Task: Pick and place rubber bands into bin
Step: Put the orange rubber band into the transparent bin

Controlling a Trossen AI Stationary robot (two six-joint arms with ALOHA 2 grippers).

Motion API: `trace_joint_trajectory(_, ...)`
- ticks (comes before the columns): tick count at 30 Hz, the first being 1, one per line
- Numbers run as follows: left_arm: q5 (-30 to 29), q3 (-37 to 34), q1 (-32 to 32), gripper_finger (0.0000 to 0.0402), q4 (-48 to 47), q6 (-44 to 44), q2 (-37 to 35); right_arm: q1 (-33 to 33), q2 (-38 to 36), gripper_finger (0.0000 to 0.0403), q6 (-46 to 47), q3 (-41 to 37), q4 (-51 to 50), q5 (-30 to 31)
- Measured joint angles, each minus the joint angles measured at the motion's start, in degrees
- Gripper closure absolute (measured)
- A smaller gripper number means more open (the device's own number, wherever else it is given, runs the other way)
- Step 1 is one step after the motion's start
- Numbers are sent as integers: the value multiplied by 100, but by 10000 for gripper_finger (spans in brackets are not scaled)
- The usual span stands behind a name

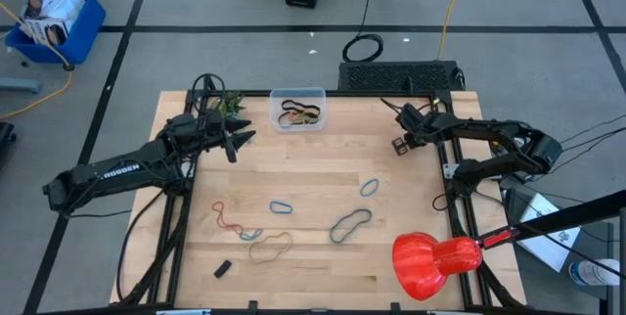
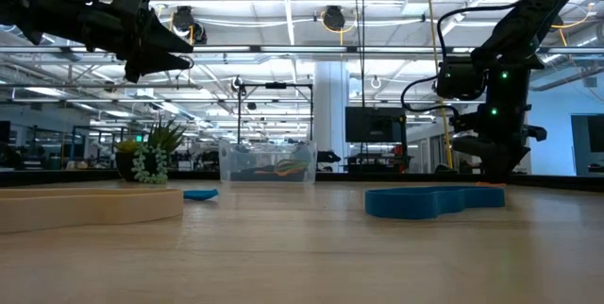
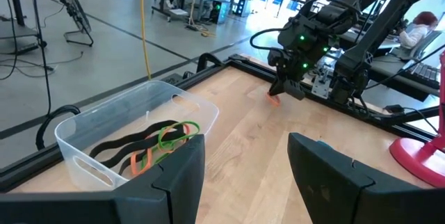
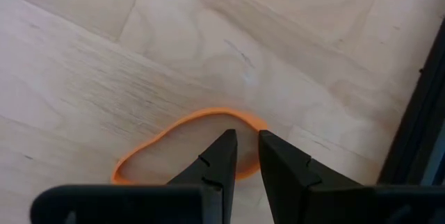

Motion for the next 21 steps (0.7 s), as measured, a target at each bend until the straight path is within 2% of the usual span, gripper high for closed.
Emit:
trace_joint_trajectory(6,0,0,0,188,1,0,-1,-13,2,344,177,-2,-40,-524)
trace_joint_trajectory(10,0,0,-1,188,0,-2,0,-19,2,344,151,-2,-54,-651)
trace_joint_trajectory(15,0,0,-1,188,-1,-2,0,-24,2,344,-203,-5,-58,-980)
trace_joint_trajectory(21,0,0,-1,188,-1,-4,0,-13,2,344,-249,-7,-54,-903)
